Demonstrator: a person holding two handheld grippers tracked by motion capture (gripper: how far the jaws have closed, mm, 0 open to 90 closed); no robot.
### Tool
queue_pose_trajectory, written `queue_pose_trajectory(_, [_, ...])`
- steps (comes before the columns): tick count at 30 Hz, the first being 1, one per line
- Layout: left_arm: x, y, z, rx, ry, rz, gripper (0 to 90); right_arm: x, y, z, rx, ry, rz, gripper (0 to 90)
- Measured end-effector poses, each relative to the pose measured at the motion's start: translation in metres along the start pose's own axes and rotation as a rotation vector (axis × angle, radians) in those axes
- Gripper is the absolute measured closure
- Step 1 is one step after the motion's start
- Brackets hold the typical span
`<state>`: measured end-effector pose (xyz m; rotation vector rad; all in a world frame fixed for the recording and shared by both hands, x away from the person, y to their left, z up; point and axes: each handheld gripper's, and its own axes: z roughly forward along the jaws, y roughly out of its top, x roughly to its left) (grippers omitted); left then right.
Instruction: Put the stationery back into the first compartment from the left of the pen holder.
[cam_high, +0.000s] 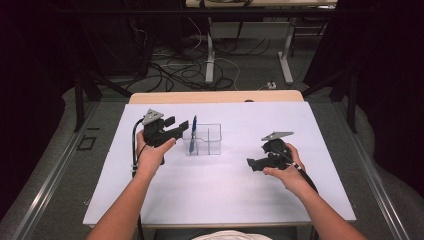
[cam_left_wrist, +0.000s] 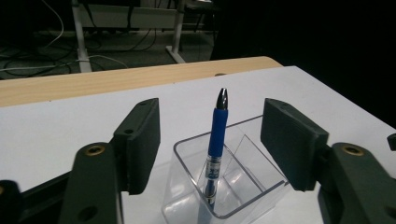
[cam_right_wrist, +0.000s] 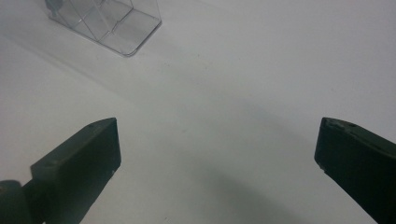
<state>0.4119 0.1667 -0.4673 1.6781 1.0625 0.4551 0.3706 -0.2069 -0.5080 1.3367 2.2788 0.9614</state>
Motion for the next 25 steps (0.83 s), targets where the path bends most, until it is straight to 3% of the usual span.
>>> queue_pose_trajectory(5, [0.002, 0.001, -0.013, -0.026, 0.014, -0.006, 33.8, 0.000, 0.000, -0.001, -0.001, -0.002, 0.013, 0.0])
queue_pose_trajectory(12, [0.007, 0.001, -0.026, 0.015, 0.026, -0.053, 25.1, -0.002, 0.000, -0.001, -0.004, -0.005, 0.008, 0.0])
queue_pose_trajectory(25, [0.016, -0.011, -0.044, 0.085, 0.047, -0.057, 8.1, -0.006, -0.001, -0.003, -0.009, -0.012, 0.020, 0.0])
